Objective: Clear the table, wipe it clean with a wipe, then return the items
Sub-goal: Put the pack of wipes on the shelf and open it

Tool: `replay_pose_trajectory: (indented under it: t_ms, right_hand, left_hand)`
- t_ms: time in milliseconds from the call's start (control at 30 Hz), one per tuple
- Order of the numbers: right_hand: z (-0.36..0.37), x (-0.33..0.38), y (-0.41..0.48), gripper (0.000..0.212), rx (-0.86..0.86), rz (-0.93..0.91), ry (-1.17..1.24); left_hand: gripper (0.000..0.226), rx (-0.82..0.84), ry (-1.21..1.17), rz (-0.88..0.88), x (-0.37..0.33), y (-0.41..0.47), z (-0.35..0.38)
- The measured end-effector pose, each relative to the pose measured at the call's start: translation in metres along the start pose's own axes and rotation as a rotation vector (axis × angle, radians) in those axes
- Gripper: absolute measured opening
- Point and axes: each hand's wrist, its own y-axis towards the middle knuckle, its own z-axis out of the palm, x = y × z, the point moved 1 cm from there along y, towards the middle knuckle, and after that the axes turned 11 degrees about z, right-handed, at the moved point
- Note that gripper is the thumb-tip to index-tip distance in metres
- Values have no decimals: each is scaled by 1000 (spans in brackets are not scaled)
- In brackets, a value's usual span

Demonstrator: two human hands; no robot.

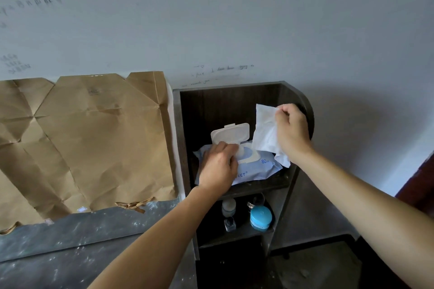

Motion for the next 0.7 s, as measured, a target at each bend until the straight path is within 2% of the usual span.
replay_pose_trajectory:
  t_ms: [200, 267, 333, 400, 467, 533, 567, 633, 700]
  right_hand:
    - [-10, -38, -20, 8, 103, 11, -131]
    - [-10, -57, -22, 6, 153, 24, -197]
    - [-9, -75, -24, 11, 228, 41, -328]
    - [-9, -87, -28, 21, 297, 61, -422]
    - [-10, -93, -30, 26, 330, 62, -481]
    - [-11, -95, -30, 26, 338, 49, -525]
    - [-11, -96, -30, 26, 344, 51, -540]
    - [-11, -96, -31, 26, 356, 64, -553]
    - [-12, -98, -32, 26, 357, 64, -559]
  left_hand:
    - [48, 321, 220, 138, 1, 4, 6]
    - [50, 387, 318, 176, -1, 5, 6]
    - [42, 400, 323, 197, 0, 6, 7]
    - [33, 318, 234, 201, -1, 5, 3]
    - [25, 42, 167, 201, 1, 6, -4]
    - [31, -183, 132, 139, 3, 10, -14]
    - [40, -211, 111, 76, 5, 14, -18]
    - [50, -120, 8, -51, 8, 20, -20]
    - [43, 15, -80, -28, 8, 17, -17]
